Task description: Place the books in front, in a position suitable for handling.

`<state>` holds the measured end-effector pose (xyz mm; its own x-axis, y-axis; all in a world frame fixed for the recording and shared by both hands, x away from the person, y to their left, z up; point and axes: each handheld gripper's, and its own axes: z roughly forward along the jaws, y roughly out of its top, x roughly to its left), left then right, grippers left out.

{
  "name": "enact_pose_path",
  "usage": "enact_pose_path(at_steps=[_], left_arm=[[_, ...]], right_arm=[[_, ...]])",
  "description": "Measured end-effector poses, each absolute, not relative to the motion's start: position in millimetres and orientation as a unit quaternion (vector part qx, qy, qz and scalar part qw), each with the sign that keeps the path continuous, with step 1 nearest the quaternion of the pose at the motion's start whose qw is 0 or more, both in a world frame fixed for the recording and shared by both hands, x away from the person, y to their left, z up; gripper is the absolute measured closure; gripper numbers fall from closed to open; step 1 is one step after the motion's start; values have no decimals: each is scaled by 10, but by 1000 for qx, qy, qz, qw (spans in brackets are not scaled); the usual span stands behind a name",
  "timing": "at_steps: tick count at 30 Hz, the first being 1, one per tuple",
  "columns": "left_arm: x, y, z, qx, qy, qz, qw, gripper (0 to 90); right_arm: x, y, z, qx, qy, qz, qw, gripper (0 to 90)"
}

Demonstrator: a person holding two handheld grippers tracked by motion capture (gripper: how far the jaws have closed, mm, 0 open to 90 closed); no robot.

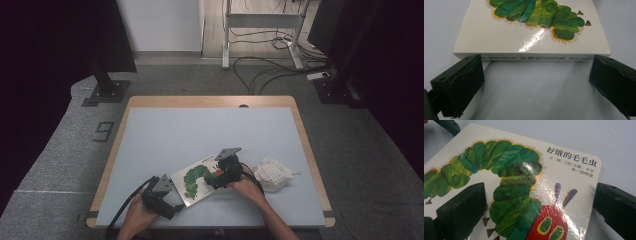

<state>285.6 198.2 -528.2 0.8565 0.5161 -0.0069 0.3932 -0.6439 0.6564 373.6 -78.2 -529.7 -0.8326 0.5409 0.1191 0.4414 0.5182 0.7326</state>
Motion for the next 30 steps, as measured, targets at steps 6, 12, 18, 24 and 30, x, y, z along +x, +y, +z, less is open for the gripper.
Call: enact_pose_path(at_steps=[6, 12, 18, 24, 30], left_arm=[[2851, 1986, -5279, 901, 257, 92, 338, 0], [2833, 2043, -5276, 897, 270, 97, 337, 0], [2801, 2165, -5259, 892, 286, 114, 331, 0], [2784, 2314, -5255, 885, 308, 128, 326, 0], [2809, 2379, -5281, 877, 327, 118, 333, 0]], right_arm=[[3708, -773, -5252, 274, 875, 392, 74, 11], [3687, -793, -5156, 268, 876, 391, 89, 22], [3659, -808, -5049, 256, 877, 395, 95, 32], [3629, -848, -4954, 252, 878, 395, 101, 33], [3611, -927, -4864, 254, 877, 394, 110, 35]])
